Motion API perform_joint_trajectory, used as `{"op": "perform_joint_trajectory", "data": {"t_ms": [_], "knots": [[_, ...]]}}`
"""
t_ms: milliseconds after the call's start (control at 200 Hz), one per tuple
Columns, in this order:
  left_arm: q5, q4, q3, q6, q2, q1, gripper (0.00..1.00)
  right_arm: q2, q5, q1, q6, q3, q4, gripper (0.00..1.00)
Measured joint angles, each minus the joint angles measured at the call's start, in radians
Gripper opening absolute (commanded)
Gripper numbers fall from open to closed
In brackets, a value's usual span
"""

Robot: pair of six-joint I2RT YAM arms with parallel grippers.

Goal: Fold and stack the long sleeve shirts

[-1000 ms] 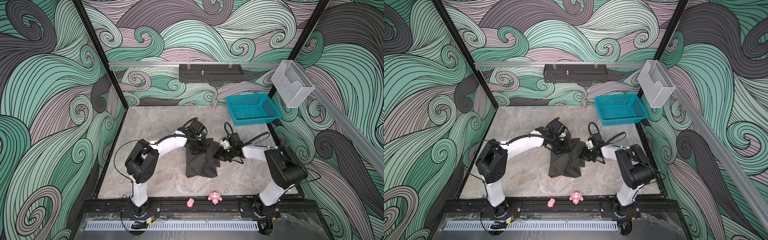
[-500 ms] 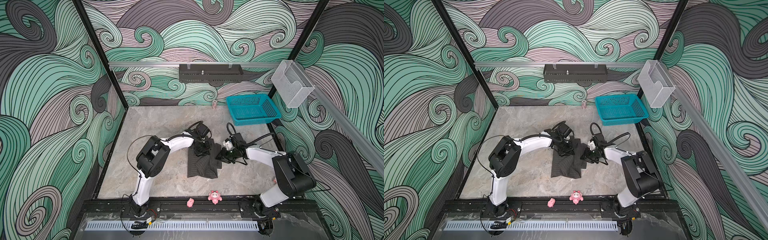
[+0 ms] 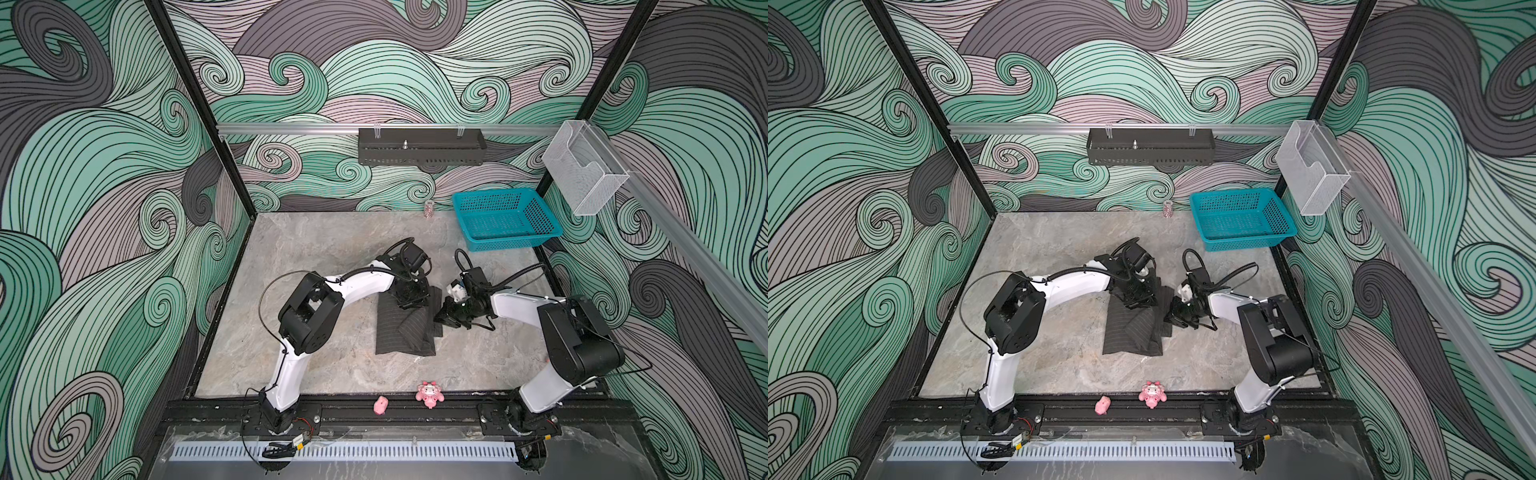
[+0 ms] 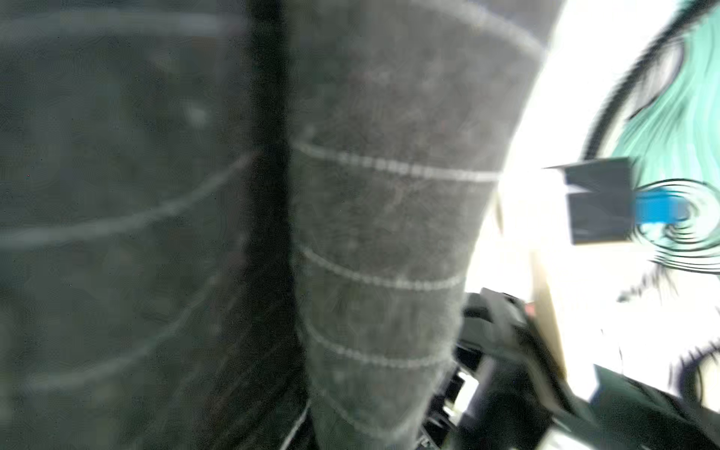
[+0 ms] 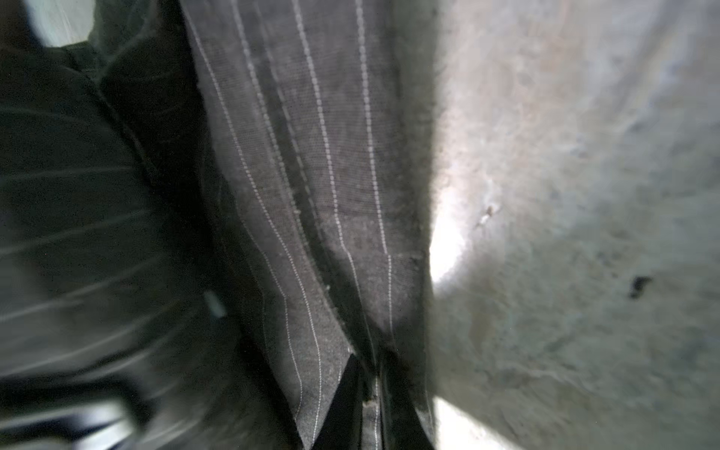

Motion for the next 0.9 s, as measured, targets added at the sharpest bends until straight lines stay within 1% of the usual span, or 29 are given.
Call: {"op": "perform_joint_trajectory", "data": {"t_ms": [160, 250, 290, 345, 420, 465, 520, 600, 695, 816, 901], "knots": [[0.001, -0.016, 0.0, 0.011, 0.047, -0.002, 0.0, 0.0, 0.0, 0.0, 0.0, 0.0, 0.0, 0.14], [0.006, -0.016, 0.0, 0.018, 0.047, -0.002, 0.19, -0.009, 0.003, 0.0, 0.0, 0.0, -0.005, 0.18], [0.01, -0.013, 0.0, 0.018, 0.047, -0.002, 0.3, -0.018, 0.009, 0.0, 0.0, 0.0, -0.013, 0.2], [0.016, -0.005, -0.003, 0.023, 0.045, -0.002, 0.43, -0.041, 0.025, 0.001, 0.001, 0.0, -0.036, 0.26], [0.025, 0.014, -0.01, 0.021, 0.028, -0.002, 0.52, -0.087, 0.053, 0.001, -0.001, 0.005, -0.08, 0.33], [0.031, 0.028, -0.018, 0.021, 0.008, -0.002, 0.55, -0.126, 0.076, 0.001, -0.005, 0.013, -0.113, 0.35], [0.035, 0.039, -0.024, 0.026, -0.029, -0.002, 0.58, -0.185, 0.104, 0.001, -0.01, 0.032, -0.156, 0.38], [0.041, 0.054, -0.025, 0.033, -0.106, 0.001, 0.61, -0.264, 0.145, 0.001, -0.021, 0.076, -0.21, 0.38], [0.04, 0.07, -0.028, 0.054, -0.225, 0.011, 0.62, -0.326, 0.169, 0.006, -0.027, 0.134, -0.249, 0.34], [0.04, 0.122, -0.075, 0.079, -0.349, 0.056, 0.59, -0.312, 0.168, 0.051, -0.028, 0.192, -0.257, 0.27], [0.048, 0.14, -0.103, 0.097, -0.353, 0.107, 0.54, -0.263, 0.155, 0.108, -0.014, 0.196, -0.24, 0.24]]}}
